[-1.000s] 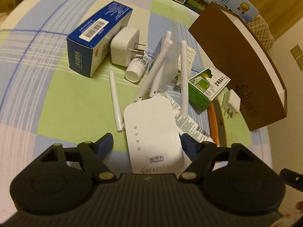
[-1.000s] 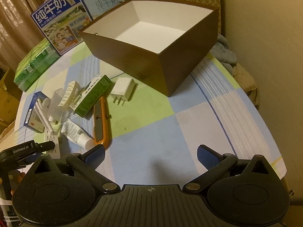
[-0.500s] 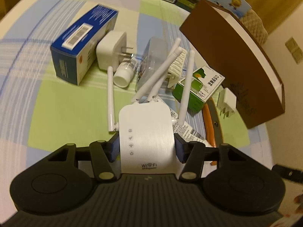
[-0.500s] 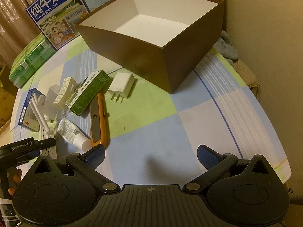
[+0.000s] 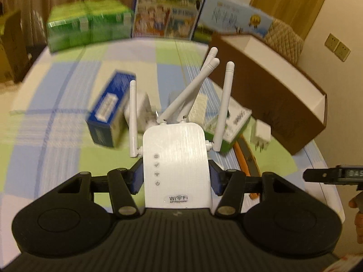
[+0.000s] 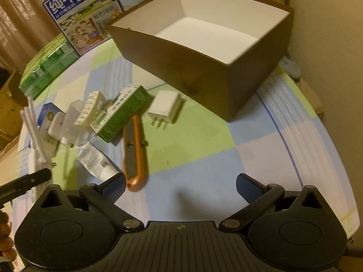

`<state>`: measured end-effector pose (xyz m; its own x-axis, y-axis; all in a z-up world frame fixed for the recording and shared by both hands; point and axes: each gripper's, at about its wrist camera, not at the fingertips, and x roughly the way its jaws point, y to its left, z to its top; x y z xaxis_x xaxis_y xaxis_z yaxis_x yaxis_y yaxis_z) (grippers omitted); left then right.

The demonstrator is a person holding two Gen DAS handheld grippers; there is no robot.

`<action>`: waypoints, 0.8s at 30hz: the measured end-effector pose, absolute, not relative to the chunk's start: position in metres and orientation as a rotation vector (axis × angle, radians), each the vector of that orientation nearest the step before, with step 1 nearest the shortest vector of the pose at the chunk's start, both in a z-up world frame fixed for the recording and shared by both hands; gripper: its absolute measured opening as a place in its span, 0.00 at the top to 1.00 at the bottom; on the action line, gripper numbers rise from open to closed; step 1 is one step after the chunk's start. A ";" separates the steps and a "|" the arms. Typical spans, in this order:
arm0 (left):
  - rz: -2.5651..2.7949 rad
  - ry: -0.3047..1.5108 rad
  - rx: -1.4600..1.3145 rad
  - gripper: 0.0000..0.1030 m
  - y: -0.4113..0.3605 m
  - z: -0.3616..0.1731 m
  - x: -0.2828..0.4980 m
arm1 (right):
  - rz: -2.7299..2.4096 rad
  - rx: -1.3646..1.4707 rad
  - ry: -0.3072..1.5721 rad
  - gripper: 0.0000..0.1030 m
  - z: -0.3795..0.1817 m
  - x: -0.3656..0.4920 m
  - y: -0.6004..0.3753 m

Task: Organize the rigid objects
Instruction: 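Lift the repeater with the left tool while the right tool grasps the green toothpaste box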

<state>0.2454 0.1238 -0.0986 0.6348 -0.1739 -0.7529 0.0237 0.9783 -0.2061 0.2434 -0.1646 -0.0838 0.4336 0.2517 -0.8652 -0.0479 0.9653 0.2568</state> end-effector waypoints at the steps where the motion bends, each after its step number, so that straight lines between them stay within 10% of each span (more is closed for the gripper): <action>1: -0.103 0.861 -0.178 0.50 0.127 -0.093 0.246 | 0.201 0.212 1.102 0.04 -0.083 0.246 -0.162; 24: 0.083 0.815 -0.148 0.50 0.219 -0.082 0.295 | 0.255 0.606 1.035 0.35 -0.148 0.360 -0.113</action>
